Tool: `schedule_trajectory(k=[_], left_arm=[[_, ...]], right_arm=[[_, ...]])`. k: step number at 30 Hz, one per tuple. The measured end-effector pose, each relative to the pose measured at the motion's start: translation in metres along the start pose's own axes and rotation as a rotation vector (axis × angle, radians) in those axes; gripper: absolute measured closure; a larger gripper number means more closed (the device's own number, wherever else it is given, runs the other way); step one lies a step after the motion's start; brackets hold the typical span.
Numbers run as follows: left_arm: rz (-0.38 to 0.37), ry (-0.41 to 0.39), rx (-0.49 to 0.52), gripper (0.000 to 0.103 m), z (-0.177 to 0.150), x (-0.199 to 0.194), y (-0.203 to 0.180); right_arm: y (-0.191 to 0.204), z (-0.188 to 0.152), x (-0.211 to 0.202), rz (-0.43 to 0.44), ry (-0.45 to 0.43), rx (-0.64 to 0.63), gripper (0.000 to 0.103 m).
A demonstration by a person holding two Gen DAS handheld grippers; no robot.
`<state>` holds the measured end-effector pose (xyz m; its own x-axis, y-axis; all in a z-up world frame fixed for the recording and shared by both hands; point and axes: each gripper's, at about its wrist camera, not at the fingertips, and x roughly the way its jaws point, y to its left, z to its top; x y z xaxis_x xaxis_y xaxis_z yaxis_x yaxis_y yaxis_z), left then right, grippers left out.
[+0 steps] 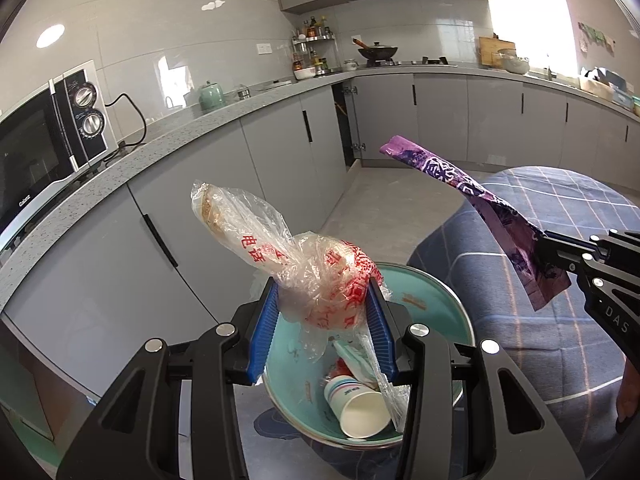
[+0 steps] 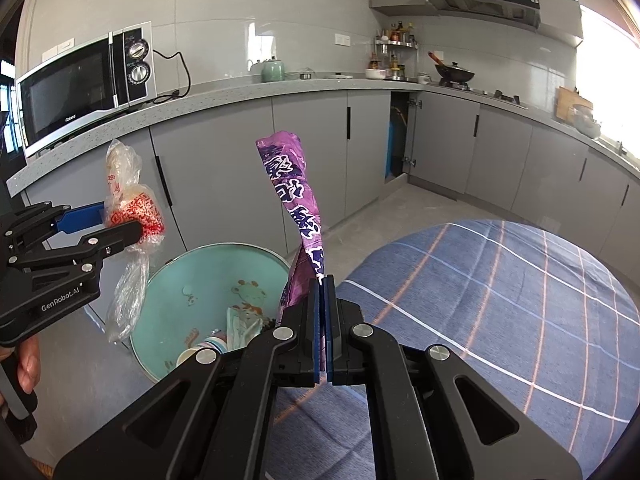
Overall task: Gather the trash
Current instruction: 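Carry the plastic bag and purple wrapper over the teal bin with both tools, then open both tools over the teal bin to drop the bag and wrapper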
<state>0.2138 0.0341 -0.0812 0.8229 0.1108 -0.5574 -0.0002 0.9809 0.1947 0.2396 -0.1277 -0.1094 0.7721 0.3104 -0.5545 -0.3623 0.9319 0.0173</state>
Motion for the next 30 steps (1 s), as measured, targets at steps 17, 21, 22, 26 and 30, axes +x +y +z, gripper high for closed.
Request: schedule_trajectory(k=[17, 21, 22, 26, 30], left_arm=[[0.02, 0.003, -0.021, 0.06, -0.005, -0.002, 0.018], [0.02, 0.005, -0.025, 0.06, -0.005, -0.002, 0.019], [0.019, 0.005, -0.027, 0.06, -0.005, -0.002, 0.019], [0.019, 0.006, -0.034, 0.06, -0.005, -0.001, 0.022], [0.017, 0.011, -0.039, 0.058, -0.006, 0.002, 0.023]], right_arm=[[0.026, 0.007, 0.016, 0.053, 0.01, -0.057, 0.1], [0.03, 0.009, 0.018, 0.064, 0.012, -0.07, 0.1], [0.031, 0.009, 0.02, 0.068, 0.014, -0.073, 0.1], [0.034, 0.01, 0.023, 0.074, 0.018, -0.081, 0.1], [0.04, 0.01, 0.025, 0.082, 0.022, -0.096, 0.099]])
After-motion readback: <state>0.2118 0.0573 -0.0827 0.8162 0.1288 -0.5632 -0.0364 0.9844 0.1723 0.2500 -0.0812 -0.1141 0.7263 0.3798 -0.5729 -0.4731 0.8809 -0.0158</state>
